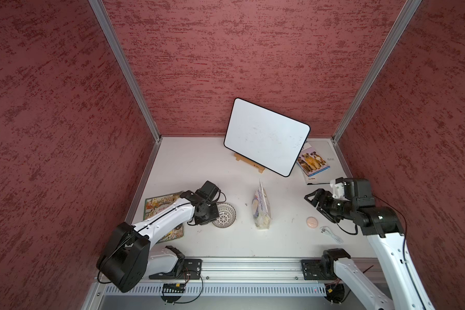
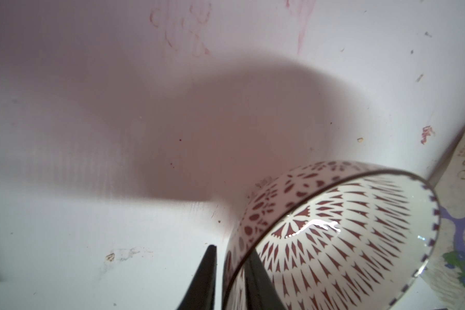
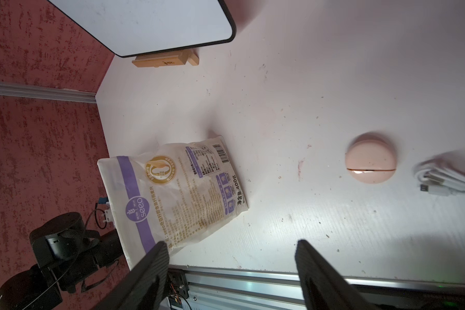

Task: Pour the oats into the breakfast bowl
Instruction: Place the bowl at the center of the board, then open the oats bag at the center of the board.

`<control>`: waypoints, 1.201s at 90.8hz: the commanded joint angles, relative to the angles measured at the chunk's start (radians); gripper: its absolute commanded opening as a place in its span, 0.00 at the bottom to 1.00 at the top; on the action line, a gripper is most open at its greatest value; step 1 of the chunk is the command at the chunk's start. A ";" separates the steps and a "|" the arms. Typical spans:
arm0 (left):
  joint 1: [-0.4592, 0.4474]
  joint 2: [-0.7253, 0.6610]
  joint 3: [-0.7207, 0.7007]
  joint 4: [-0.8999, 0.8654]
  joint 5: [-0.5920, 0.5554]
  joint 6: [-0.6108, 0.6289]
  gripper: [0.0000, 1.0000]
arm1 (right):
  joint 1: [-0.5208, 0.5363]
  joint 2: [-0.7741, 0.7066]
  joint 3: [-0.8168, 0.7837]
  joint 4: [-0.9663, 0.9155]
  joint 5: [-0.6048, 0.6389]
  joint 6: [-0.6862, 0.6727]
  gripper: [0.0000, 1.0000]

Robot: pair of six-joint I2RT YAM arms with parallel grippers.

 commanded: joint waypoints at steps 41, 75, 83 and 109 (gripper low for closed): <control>-0.008 -0.266 0.301 -0.278 0.001 -0.043 0.75 | 0.516 0.469 0.390 0.095 0.186 -0.037 0.52; -0.030 -0.337 0.190 -0.193 0.039 -0.134 0.86 | 0.633 0.610 0.454 0.123 0.258 -0.036 0.35; -0.030 -0.337 0.186 -0.188 0.040 -0.135 0.86 | 0.633 0.594 0.433 0.130 0.273 -0.029 0.29; -0.035 -0.335 0.186 -0.177 0.049 -0.132 0.86 | 0.635 0.601 0.419 0.144 0.277 -0.022 0.23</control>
